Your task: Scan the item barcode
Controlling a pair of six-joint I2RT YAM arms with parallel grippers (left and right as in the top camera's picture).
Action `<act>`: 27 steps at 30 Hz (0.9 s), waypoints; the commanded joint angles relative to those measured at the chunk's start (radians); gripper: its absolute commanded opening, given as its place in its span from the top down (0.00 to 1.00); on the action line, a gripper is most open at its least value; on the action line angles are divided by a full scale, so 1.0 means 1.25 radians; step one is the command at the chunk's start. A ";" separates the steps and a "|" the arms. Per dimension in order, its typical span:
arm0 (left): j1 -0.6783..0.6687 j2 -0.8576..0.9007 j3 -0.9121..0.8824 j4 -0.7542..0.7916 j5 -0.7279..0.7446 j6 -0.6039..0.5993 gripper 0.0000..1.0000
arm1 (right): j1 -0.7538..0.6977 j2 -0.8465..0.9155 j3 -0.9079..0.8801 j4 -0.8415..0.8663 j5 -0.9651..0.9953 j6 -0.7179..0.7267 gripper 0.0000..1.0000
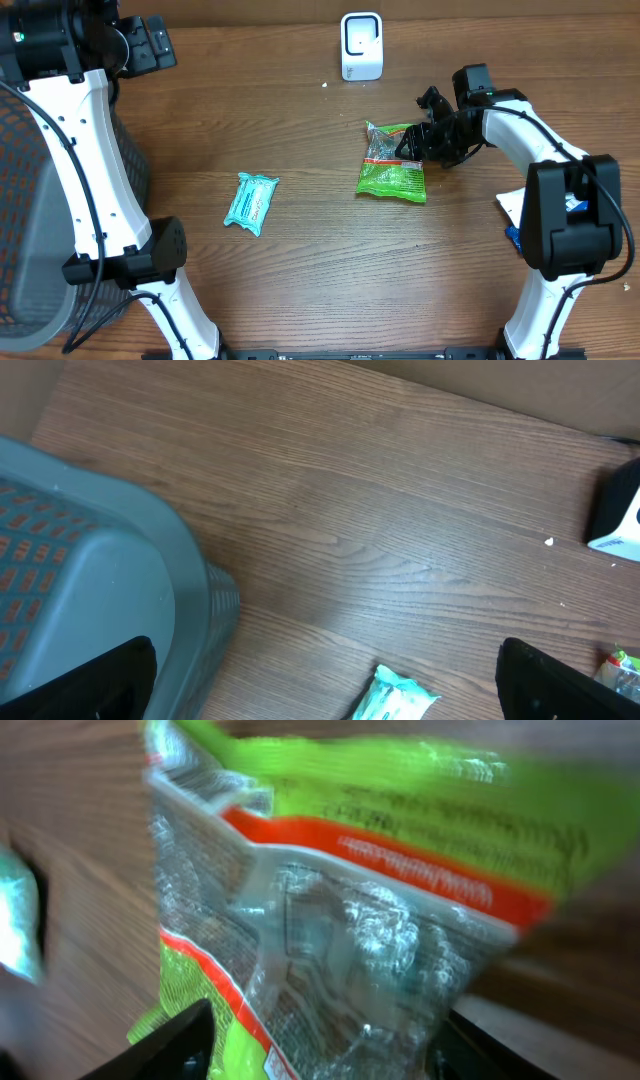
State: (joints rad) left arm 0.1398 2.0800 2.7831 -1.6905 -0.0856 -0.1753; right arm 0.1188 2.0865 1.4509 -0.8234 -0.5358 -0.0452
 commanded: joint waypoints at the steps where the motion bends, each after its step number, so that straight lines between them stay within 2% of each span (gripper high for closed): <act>1: 0.003 0.007 -0.001 0.001 0.004 0.015 0.00 | 0.007 0.012 -0.031 0.008 -0.027 0.196 0.29; 7: 0.003 0.007 -0.001 0.001 0.004 0.015 0.00 | 0.029 0.013 -0.115 0.045 -0.033 0.274 0.28; 11: 0.003 0.007 -0.001 0.001 0.004 0.015 0.00 | 0.046 0.013 -0.161 0.100 -0.033 0.325 0.38; 14: 0.003 0.007 -0.001 0.001 0.004 0.015 0.00 | 0.046 0.013 -0.161 0.118 -0.033 0.338 0.58; 15: 0.003 0.007 -0.001 0.001 0.004 0.015 0.00 | 0.045 0.013 -0.161 0.136 -0.033 0.350 0.75; 16: 0.003 0.007 -0.001 0.001 0.004 0.015 0.01 | 0.045 0.013 -0.161 0.148 -0.034 0.352 0.82; 19: 0.003 0.007 -0.001 0.001 0.004 0.015 0.00 | 0.045 0.013 -0.161 0.184 -0.045 0.354 0.96; 23: 0.003 0.007 -0.001 0.001 0.004 0.015 0.00 | 0.045 0.013 -0.158 0.216 -0.069 0.347 0.96; 27: 0.003 0.007 -0.001 0.001 0.004 0.015 0.00 | 0.039 0.006 -0.114 0.187 -0.116 0.251 0.96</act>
State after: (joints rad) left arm 0.1402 2.0800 2.7831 -1.6905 -0.0856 -0.1757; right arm 0.1707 2.0773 1.2697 -0.5697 -0.6563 0.3511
